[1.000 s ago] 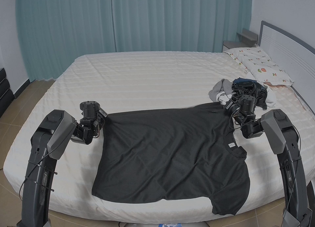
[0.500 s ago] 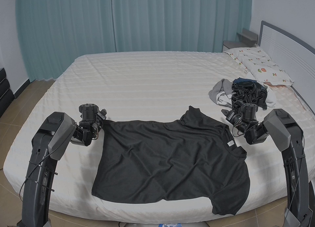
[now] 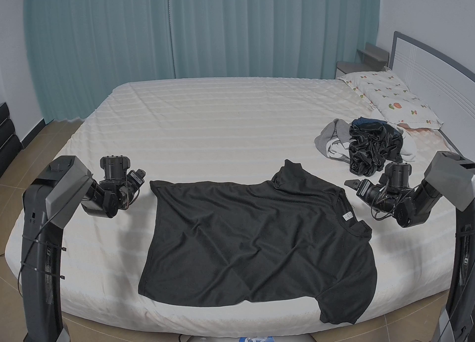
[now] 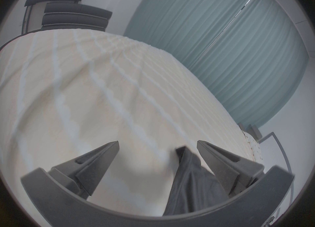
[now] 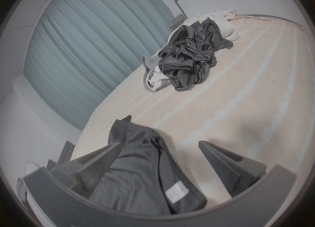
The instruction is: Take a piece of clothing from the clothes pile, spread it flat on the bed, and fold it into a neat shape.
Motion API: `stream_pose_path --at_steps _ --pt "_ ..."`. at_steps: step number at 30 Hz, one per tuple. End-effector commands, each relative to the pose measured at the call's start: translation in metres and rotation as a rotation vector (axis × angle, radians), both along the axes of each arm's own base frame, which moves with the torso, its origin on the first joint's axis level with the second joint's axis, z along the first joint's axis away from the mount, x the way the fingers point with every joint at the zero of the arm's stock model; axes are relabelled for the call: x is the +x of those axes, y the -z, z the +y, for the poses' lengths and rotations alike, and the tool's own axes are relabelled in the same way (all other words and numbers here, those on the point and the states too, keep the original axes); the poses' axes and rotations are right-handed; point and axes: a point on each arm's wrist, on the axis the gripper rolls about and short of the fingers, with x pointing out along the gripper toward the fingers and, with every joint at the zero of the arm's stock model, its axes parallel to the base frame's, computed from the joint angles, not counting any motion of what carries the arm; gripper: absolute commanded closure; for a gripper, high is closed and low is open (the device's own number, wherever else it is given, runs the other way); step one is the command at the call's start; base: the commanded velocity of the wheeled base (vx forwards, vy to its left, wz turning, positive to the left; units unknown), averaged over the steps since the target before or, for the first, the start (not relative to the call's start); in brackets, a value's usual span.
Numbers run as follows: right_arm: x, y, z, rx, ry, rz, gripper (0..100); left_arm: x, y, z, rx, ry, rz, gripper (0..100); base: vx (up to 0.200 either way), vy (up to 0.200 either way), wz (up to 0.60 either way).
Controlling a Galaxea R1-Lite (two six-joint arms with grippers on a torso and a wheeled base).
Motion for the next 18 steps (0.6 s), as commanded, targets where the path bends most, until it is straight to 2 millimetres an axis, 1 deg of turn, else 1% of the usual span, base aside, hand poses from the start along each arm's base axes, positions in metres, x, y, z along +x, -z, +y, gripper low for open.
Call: stream_pose_path --at_steps 1,2,3,4,5,9,10,12,14,16,18 --pt "-0.066 -0.035 0.000 0.028 -0.058 0.038 0 -0.075 -0.027 0.008 -0.062 0.076 0.061 0 0.000 0.000 0.00" --pt "-0.074 -0.036 0.001 0.036 -0.071 0.052 0 -0.087 -0.024 0.006 -0.064 0.084 0.071 0 0.000 0.000 0.00" --pt "-0.078 -0.036 0.000 0.041 -0.078 0.059 0 -0.093 -0.023 0.006 -0.066 0.088 0.074 0 0.000 0.000 0.00" --pt "-0.086 -0.035 0.000 0.049 -0.093 0.075 0 -0.108 -0.021 0.003 -0.072 0.103 0.080 0 0.000 0.000 0.00" --pt "-0.090 -0.035 0.000 0.050 -0.093 0.083 0 -0.119 -0.018 0.001 -0.077 0.117 0.091 0 0.000 0.000 0.00" --pt "-0.087 -0.028 -0.002 0.045 -0.086 0.102 0 -0.151 -0.008 -0.007 -0.087 0.148 0.147 0 0.000 0.000 0.00" --pt "-0.086 -0.027 -0.002 0.045 -0.086 0.103 0 -0.153 -0.007 -0.008 -0.088 0.151 0.153 0 0.000 0.000 0.00" --pt "-0.070 -0.019 0.000 0.040 -0.086 0.094 0 -0.164 0.000 -0.014 -0.089 0.165 0.188 0 0.000 0.000 0.00" --pt "-0.060 -0.014 0.001 0.034 -0.080 0.091 0 -0.167 0.002 -0.015 -0.094 0.167 0.200 0 0.000 0.000 0.00" --pt "-0.042 -0.007 0.003 0.021 -0.069 0.078 0 -0.169 0.004 -0.016 -0.096 0.170 0.211 0 0.000 0.000 0.00" --pt "-0.025 -0.001 0.010 0.008 -0.072 0.062 0 -0.170 0.004 -0.018 -0.100 0.176 0.214 0 0.000 0.000 0.00"
